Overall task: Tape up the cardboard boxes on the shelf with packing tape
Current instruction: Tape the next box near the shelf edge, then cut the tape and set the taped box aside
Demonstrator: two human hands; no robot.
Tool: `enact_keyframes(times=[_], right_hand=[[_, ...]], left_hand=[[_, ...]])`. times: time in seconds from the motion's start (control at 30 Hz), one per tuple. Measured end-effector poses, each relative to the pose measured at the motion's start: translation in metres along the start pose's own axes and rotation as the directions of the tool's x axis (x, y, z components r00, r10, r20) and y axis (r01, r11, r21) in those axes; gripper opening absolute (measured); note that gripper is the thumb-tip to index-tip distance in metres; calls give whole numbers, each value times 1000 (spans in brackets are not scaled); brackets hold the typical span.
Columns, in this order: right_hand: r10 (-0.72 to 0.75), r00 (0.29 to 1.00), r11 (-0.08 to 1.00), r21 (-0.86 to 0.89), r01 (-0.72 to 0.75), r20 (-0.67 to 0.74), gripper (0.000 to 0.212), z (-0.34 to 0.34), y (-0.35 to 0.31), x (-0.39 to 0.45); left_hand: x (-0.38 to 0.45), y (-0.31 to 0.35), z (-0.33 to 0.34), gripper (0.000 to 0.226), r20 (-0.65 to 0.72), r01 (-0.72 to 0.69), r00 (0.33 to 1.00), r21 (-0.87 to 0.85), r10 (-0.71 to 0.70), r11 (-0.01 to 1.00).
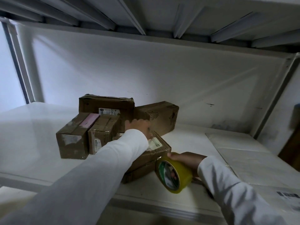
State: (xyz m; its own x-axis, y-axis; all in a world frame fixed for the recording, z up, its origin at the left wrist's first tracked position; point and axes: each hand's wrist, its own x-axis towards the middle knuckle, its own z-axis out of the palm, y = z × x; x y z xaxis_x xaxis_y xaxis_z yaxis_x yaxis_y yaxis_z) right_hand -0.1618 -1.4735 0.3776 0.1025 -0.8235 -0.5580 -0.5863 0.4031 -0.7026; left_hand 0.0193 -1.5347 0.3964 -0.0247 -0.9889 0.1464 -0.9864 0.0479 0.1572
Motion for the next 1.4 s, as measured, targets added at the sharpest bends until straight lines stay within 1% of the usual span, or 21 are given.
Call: enact_keyframes(times=[0.03, 0.1, 0.17, 0.23, 0.3, 0.4, 0.47, 0.5, 0.57, 0.63, 0.7, 0.77, 0.8, 0.87, 0.93, 1.1, 1.2, 1.27, 1.33, 1.37, 1.4], right_hand=[[-16, 999, 999, 46, 14, 40, 60, -4, 4, -3], [-36, 995, 991, 129, 24, 92, 69, -9, 10, -2], [-22, 996, 990, 142, 9, 90, 62, -8, 9, 0], [-15, 998, 989, 150, 6, 55, 57, -4, 4, 2], [-30, 999, 989, 143, 26, 28, 60, 0, 8, 2], [-79, 996, 993, 88, 75, 39, 73, 3, 16, -1], [-93, 993, 994, 65, 88, 67, 61, -6, 22, -6], [-82, 996, 993, 90, 78, 41, 49, -14, 26, -8], [-50, 992, 994, 91, 60, -115, 34, -39, 33, -9], [-14, 949, 979, -198, -52, -315, 31, -63, 43, -9], [3, 939, 791, -573, -213, -345, 39, -72, 52, -11], [61, 959, 598, -758, -258, -278, 49, -73, 66, -6], [63, 959, 518, -812, -269, -277, 54, -68, 69, -6], [-12, 957, 427, -867, -257, -290, 61, -60, 77, -4], [-35, 952, 383, -884, -267, -303, 60, -56, 79, 1], [-23, 956, 391, -883, -259, -291, 51, -61, 73, 6], [-44, 954, 398, -881, -255, -296, 34, -71, 73, 10], [-88, 953, 536, -820, -200, -290, 17, -84, 71, 10], [-109, 951, 798, -595, -90, -289, 9, -98, 65, 8], [-97, 958, 888, -457, -39, -269, 11, -102, 59, 4], [-88, 970, 931, -364, 0, -225, 19, -105, 53, 1]], left_hand=[[-5, 1, 0, 37, 7, -53, 999, -138, 54, 989], [-13, 5, -2, 44, 172, -56, 978, -344, 121, 937], [-18, 11, -1, 61, 319, -75, 933, -275, 164, 959], [-19, 16, 1, 78, 348, -131, 922, -127, 168, 983], [-20, 18, 13, 86, 337, -148, 928, -50, 156, 988], [-17, 10, 25, 99, 344, -135, 927, -66, 149, 989], [-16, 8, 28, 105, 374, -122, 916, -81, 144, 989], [-16, 8, 28, 104, 383, -111, 914, -83, 135, 990], [-16, 11, 29, 101, 393, -86, 913, -81, 111, 993], [-17, 12, 28, 99, 388, -83, 915, -85, 109, 993], [-17, 12, 27, 98, 385, -89, 915, -94, 118, 992], [-18, 12, 27, 97, 386, -83, 914, -112, 120, 990], [-18, 12, 28, 97, 383, -81, 915, -123, 123, 989], [-19, 12, 31, 98, 375, -81, 919, -128, 123, 989], [-19, 11, 32, 99, 366, -90, 923, -103, 122, 991], [-22, 11, 35, 102, 368, -75, 923, -113, 112, 991], [-24, 11, 35, 103, 365, -76, 924, -106, 110, 991], [-24, 11, 33, 104, 362, -88, 926, -79, 111, 993], [-25, 11, 32, 106, 364, -95, 924, -74, 116, 993], [-25, 10, 32, 106, 360, -100, 925, -80, 122, 992], [-26, 10, 32, 106, 355, -107, 926, -86, 131, 991]])
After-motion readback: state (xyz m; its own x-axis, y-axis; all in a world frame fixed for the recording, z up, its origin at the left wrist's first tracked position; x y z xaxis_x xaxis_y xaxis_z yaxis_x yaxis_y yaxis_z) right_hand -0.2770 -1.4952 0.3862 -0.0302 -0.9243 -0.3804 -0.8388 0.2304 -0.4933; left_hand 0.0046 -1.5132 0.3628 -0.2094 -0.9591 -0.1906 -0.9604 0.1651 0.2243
